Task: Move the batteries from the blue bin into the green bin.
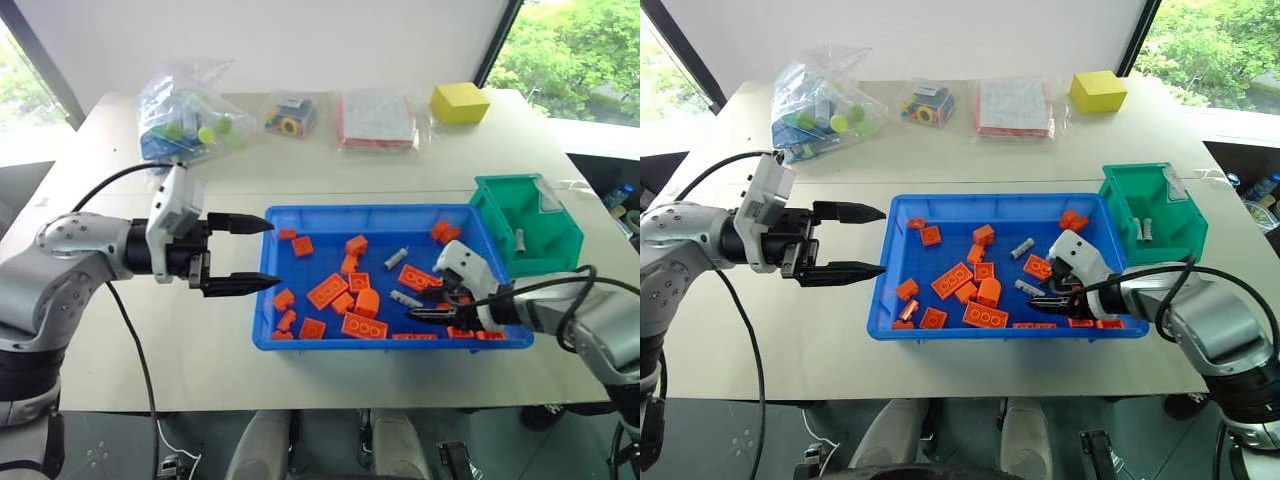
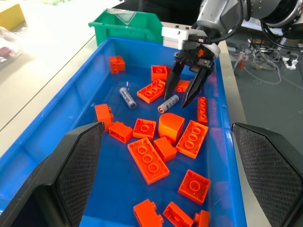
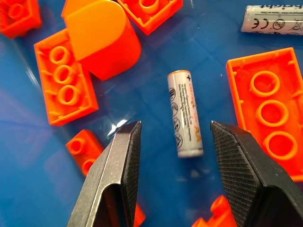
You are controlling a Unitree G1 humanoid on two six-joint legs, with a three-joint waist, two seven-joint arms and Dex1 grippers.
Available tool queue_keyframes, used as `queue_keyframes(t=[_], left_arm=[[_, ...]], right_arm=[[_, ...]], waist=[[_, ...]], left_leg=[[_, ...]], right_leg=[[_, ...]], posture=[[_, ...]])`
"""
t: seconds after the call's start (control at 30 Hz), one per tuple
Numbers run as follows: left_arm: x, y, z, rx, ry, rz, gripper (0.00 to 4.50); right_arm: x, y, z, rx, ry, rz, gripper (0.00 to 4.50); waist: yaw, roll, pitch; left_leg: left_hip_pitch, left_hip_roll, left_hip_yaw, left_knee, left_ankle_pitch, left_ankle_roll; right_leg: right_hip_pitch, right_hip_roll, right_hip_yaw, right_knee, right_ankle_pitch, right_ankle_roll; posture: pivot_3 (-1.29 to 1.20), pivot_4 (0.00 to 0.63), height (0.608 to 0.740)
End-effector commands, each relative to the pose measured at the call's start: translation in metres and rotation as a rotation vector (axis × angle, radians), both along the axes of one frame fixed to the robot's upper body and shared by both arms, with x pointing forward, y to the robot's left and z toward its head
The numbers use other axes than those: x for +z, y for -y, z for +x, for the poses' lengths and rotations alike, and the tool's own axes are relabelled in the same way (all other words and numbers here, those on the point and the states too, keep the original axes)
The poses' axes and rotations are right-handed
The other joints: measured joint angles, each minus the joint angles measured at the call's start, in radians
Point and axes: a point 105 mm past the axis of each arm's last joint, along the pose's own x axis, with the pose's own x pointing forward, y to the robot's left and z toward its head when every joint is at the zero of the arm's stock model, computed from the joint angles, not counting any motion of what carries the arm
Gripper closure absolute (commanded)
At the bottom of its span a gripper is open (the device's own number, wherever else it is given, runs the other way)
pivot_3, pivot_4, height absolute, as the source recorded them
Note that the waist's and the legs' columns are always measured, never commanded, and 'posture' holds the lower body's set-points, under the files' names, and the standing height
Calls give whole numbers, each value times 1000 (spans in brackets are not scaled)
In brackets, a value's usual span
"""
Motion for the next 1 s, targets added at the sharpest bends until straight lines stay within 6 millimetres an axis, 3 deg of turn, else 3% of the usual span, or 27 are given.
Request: queue_keyframes(t=[0.03,0.07,0.17,0.27,0.4,0.5,0.63,0.7,0.87,1.0], left_arm=[[11,2,-2,-13,54,-5,0],[11,2,-2,-12,55,-5,0],[12,3,-2,-10,57,-6,0],[12,3,-2,-8,59,-7,0],[12,4,-1,-9,59,-7,0],[12,5,0,-11,61,-9,0],[13,6,1,-15,60,-12,0],[12,7,1,-17,60,-13,0],[13,9,2,-23,62,-19,0],[14,11,4,-24,67,-23,0]], right_arm=[[-4,-9,0,30,23,-6,2154],[-7,-8,2,22,25,-18,2154],[-13,-4,4,13,41,-52,2938],[-5,-5,5,10,58,-34,4461],[19,-5,7,-2,97,4,4467],[56,4,18,-53,158,57,4467],[112,42,43,-219,293,66,4467],[128,68,55,-320,350,28,4467],[130,120,74,-506,423,-94,4467],[119,137,84,-577,451,-145,4467]], waist=[[0,0,0],[-1,0,0],[-1,0,0],[-1,-1,0],[-1,0,0],[-1,0,0],[-1,0,0],[2,0,0],[-2,0,0],[-8,0,0]], left_leg=[[0,0,0,0,0,0],[0,0,0,0,0,0],[1,0,0,0,0,0],[1,0,0,0,0,0],[1,0,0,0,0,0],[1,0,0,0,0,0],[1,0,0,1,0,0],[1,0,0,1,0,0],[-1,-1,1,0,0,0],[0,-1,3,0,0,0]], right_leg=[[0,0,0,0,0,0],[0,0,0,0,0,0],[1,0,0,0,0,0],[1,0,0,1,0,0],[1,0,0,0,0,0],[1,0,0,0,0,0],[0,0,0,1,0,0],[0,0,0,1,0,0],[1,0,0,-1,0,1],[-1,-1,1,1,0,1]], posture=[[0,150,692],[0,150,692],[0,150,692],[0,150,692],[0,150,692],[0,150,692],[0,150,692],[0,150,692],[0,150,692],[0,150,692]])
